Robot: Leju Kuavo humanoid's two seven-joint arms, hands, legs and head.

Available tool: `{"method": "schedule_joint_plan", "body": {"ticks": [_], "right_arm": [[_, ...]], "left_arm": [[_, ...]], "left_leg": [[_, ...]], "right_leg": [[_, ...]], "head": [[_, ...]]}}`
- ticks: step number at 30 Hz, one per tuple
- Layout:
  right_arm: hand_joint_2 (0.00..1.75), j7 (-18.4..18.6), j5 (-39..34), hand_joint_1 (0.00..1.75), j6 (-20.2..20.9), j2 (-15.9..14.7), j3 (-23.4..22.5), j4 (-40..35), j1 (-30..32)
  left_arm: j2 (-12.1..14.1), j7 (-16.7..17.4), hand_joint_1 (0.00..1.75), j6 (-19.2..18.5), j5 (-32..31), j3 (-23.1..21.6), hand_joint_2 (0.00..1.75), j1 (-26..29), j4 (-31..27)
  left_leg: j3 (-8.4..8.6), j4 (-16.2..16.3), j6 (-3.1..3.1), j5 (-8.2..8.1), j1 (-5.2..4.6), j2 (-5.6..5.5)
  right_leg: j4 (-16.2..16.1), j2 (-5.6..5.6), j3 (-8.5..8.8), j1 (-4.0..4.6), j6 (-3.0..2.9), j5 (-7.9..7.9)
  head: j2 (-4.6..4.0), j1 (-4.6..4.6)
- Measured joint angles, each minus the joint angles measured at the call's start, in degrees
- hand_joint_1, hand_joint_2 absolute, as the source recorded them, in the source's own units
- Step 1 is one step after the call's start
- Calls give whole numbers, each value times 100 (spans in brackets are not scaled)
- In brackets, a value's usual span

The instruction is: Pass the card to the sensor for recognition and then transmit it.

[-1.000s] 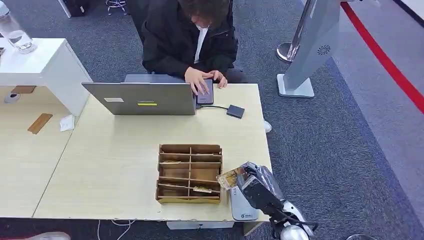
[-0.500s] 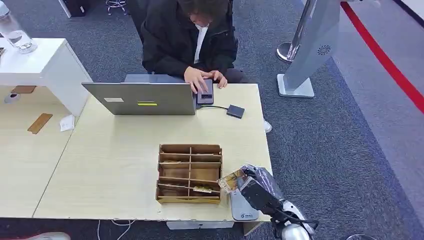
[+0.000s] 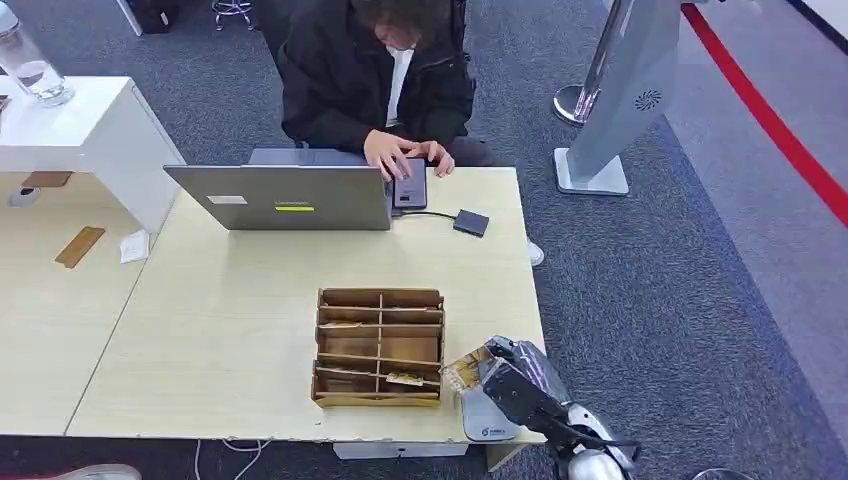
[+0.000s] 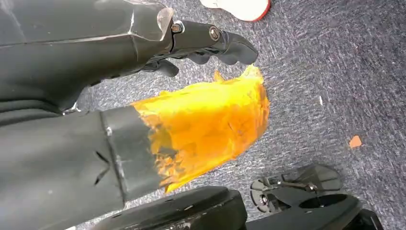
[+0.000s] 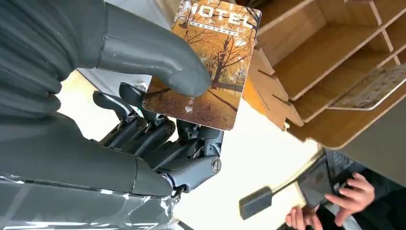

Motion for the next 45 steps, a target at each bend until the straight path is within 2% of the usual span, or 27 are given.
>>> {"method": "schedule_joint_plan", "body": {"ticks": [21,45], "right_arm": [[175,-9,-89,175,4,-232,0,-33,217],[175,61,-142,175,-15,-256,-31,-24,270]], "left_arm": [[2,-2,0,0,26,42,0,0,0],[2,-4,0,0,28,61,0,0,0]], "left_leg": [[0,0,0,0,0,0],[0,0,0,0,0,1]], "right_leg": [[0,0,0,0,0,0],[0,0,0,0,0,0]], "head": [[0,0],[0,0]]}}
